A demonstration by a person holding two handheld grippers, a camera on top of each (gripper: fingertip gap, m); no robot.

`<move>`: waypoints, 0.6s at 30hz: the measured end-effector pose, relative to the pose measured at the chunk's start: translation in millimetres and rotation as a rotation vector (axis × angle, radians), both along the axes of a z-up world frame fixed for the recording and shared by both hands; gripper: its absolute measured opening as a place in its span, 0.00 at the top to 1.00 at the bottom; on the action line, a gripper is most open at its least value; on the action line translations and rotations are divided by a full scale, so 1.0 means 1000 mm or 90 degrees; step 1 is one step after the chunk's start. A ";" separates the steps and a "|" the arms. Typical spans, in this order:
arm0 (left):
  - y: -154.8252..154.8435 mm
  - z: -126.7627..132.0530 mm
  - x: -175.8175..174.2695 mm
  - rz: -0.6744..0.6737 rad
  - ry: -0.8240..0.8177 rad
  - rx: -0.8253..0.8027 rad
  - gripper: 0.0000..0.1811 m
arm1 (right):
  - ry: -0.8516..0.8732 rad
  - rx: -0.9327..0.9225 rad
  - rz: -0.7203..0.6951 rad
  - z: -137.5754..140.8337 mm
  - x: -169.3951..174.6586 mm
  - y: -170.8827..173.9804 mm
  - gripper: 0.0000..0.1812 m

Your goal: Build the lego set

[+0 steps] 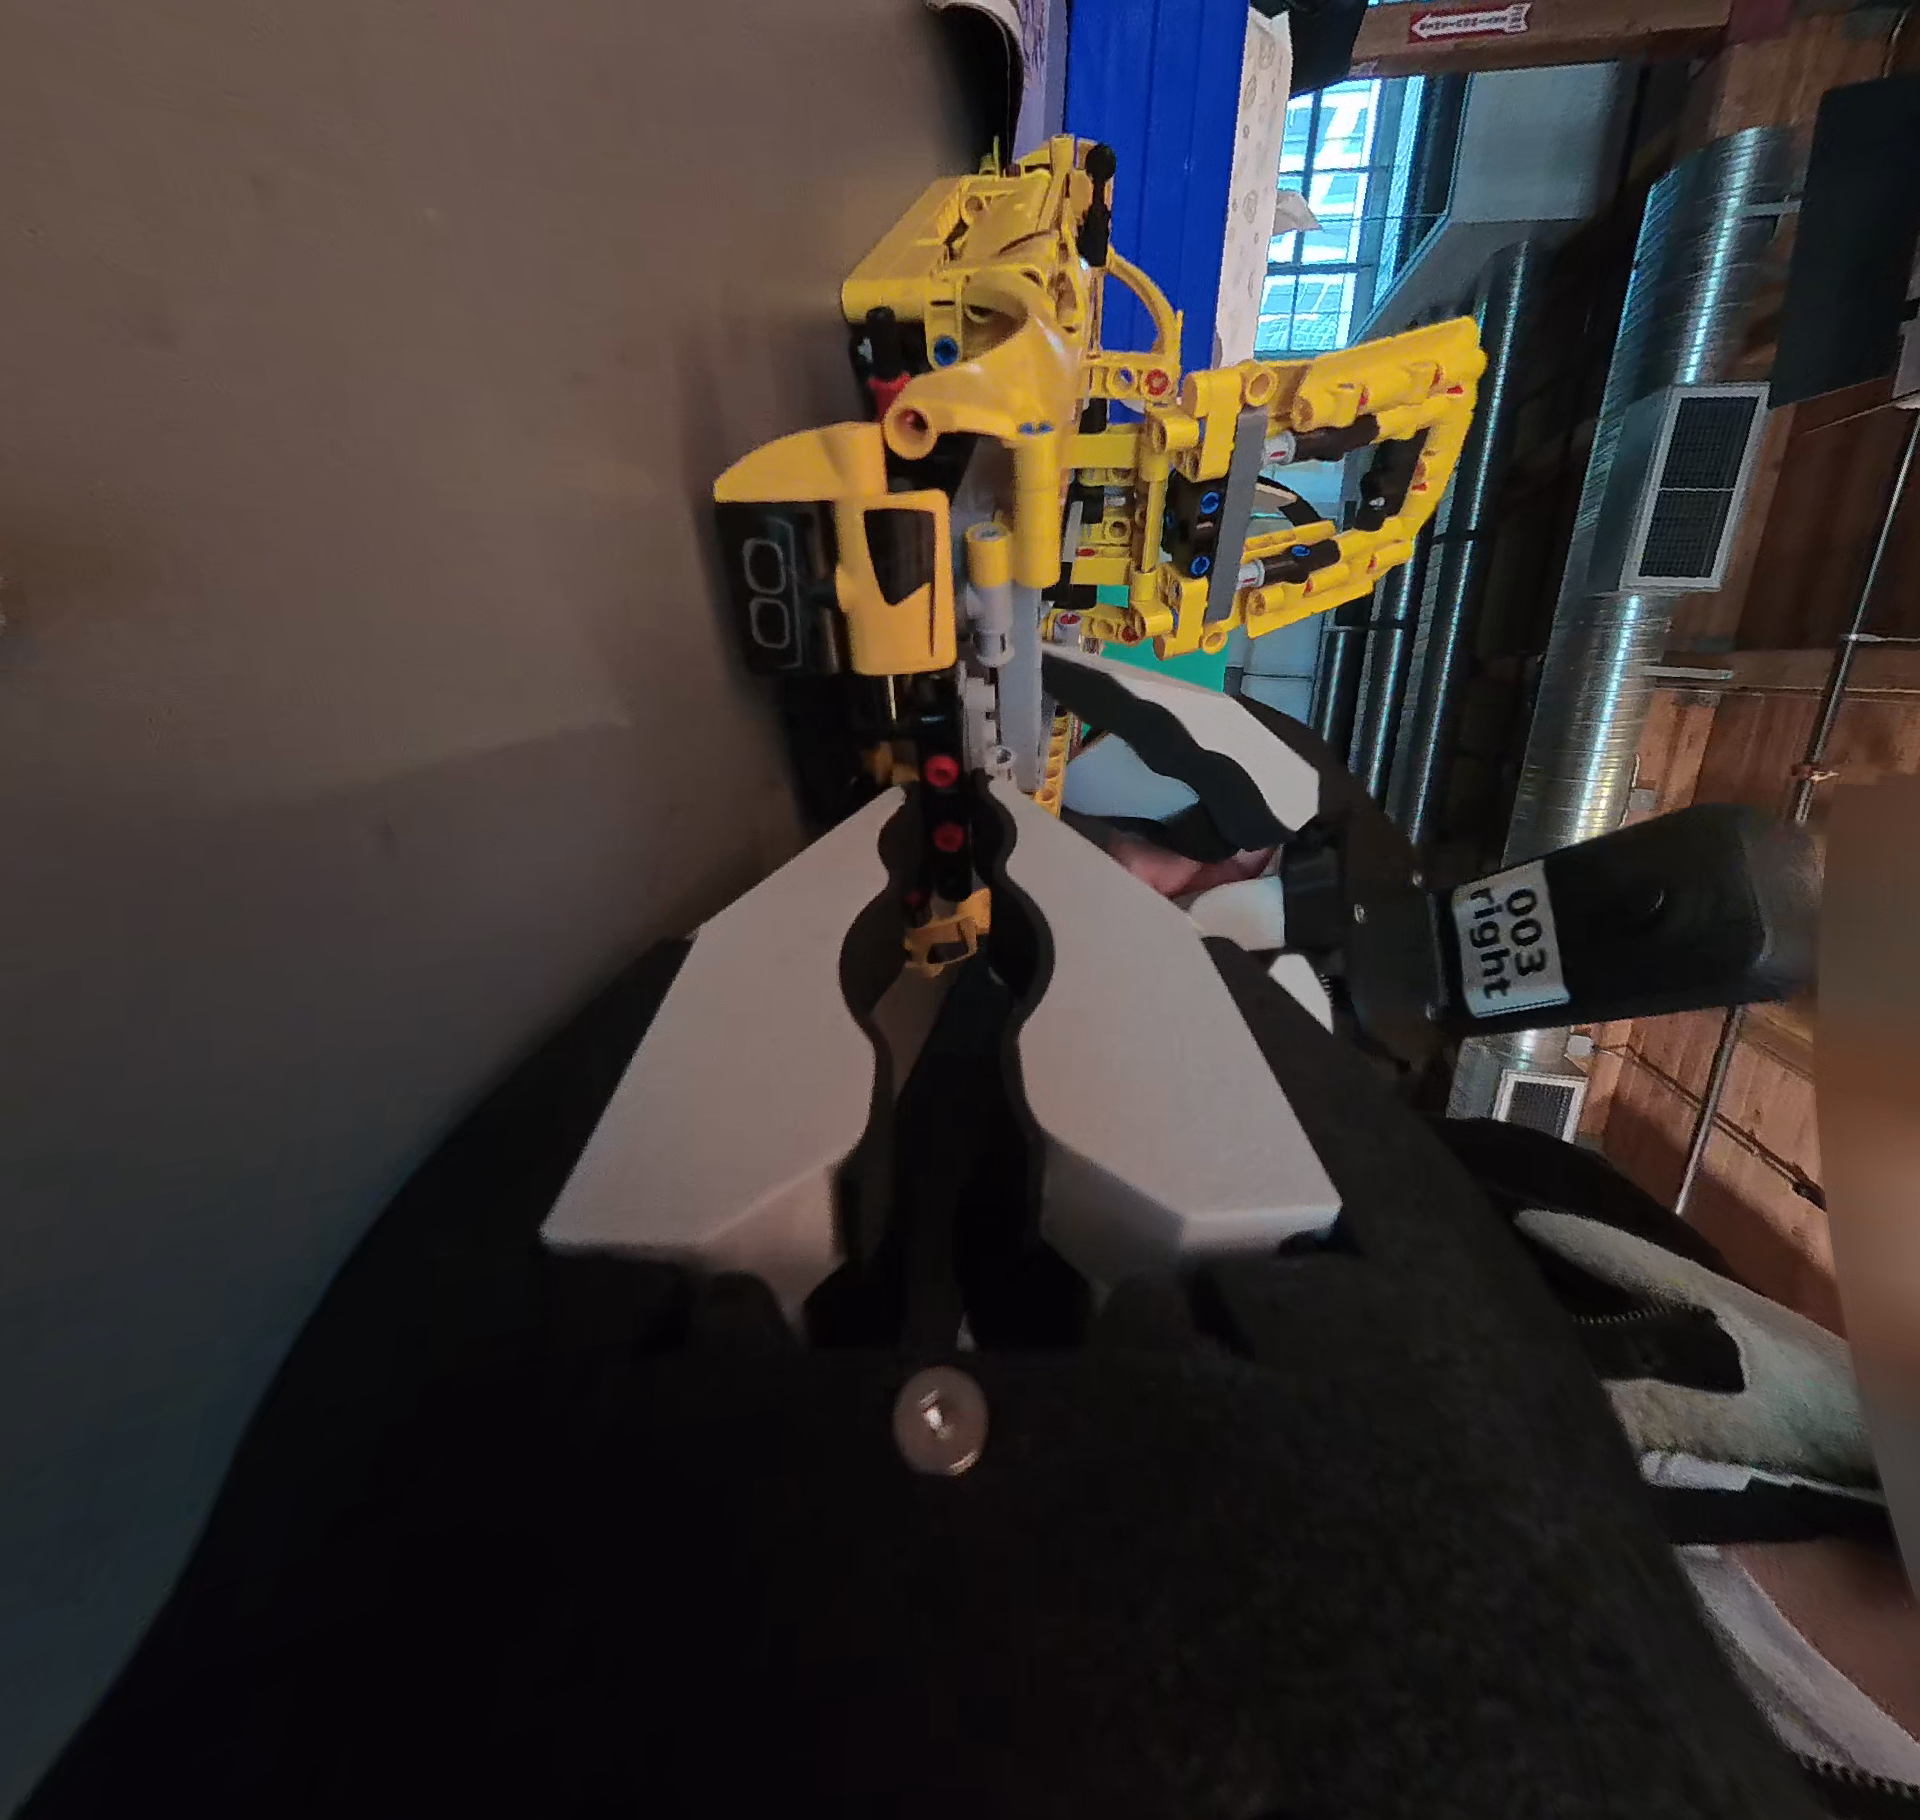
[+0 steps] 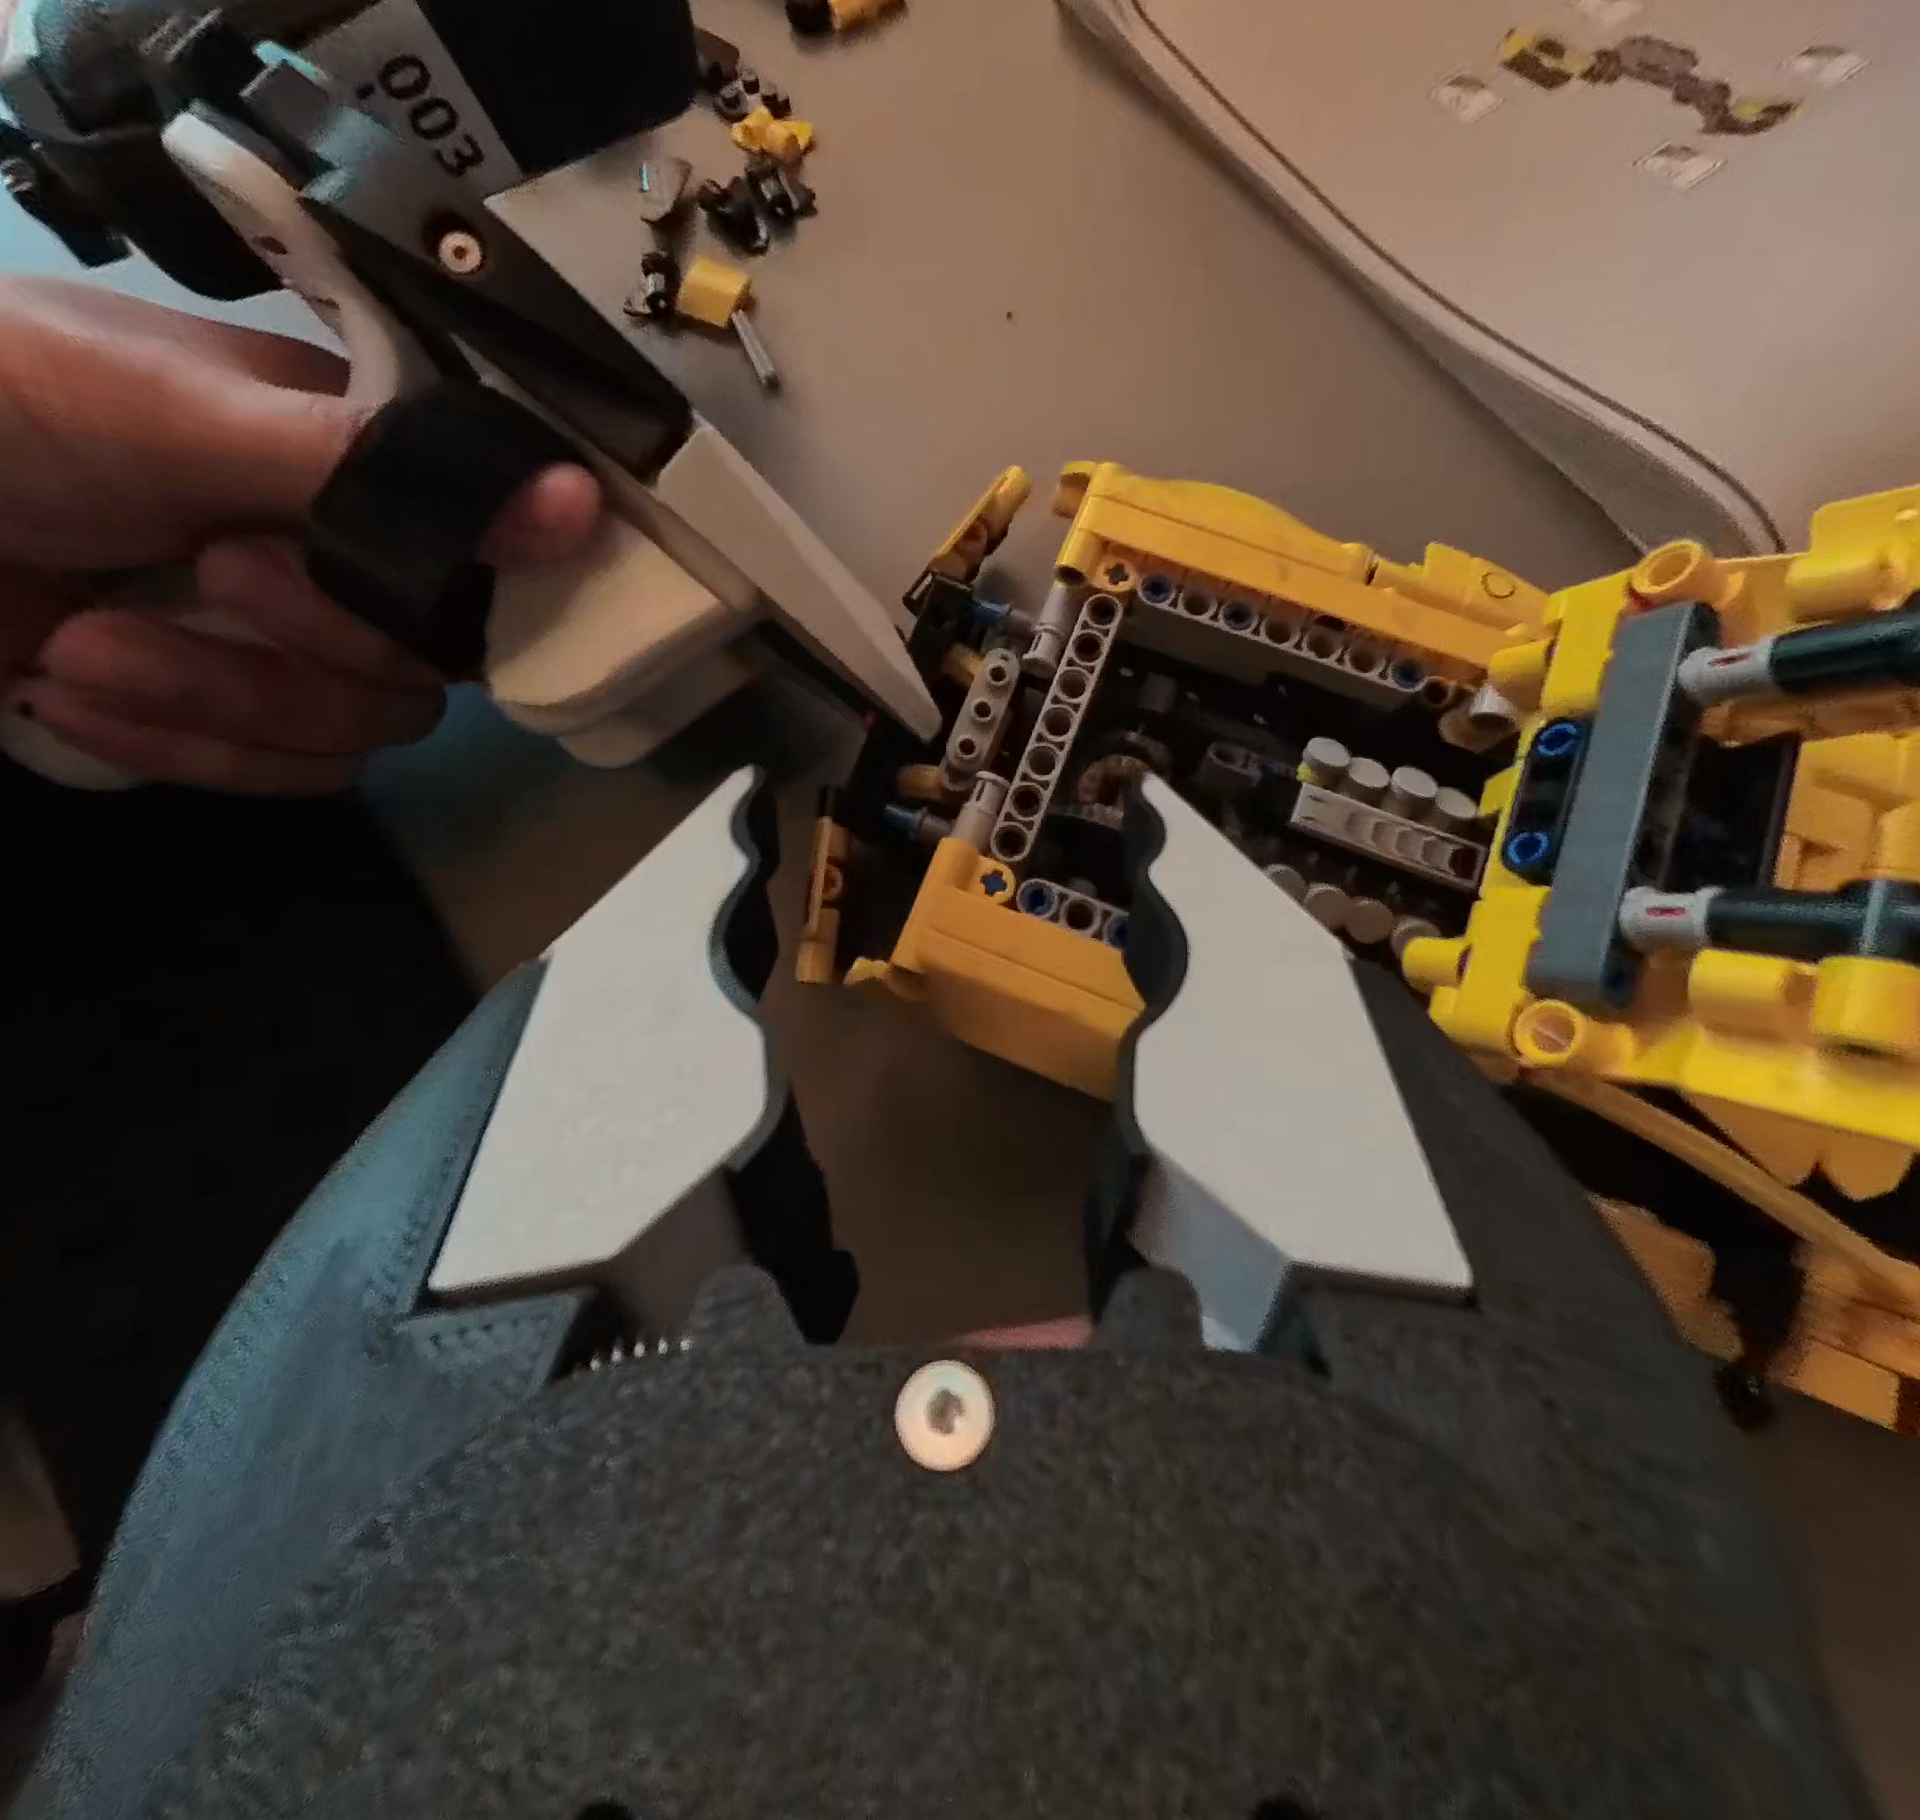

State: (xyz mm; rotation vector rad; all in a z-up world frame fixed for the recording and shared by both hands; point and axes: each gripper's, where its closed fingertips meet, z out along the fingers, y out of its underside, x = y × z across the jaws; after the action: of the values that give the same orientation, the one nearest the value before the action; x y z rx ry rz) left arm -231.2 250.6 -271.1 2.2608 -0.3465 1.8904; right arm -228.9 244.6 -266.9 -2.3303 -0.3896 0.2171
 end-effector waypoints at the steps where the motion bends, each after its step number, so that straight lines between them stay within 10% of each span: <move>1: 0.001 0.000 0.000 0.003 -0.002 -0.005 0.96 | 0.001 -0.012 -0.007 -0.002 0.000 0.001 0.65; 18: -0.009 0.005 0.006 -0.030 -0.042 -0.011 0.96 | -0.085 -0.260 -0.045 -0.022 0.002 -0.014 0.66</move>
State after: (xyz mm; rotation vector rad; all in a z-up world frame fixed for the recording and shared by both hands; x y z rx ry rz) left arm -224.7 242.0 -265.9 2.1636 -0.3881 1.9393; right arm -226.8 230.8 -289.2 -2.7656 -0.3535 0.1139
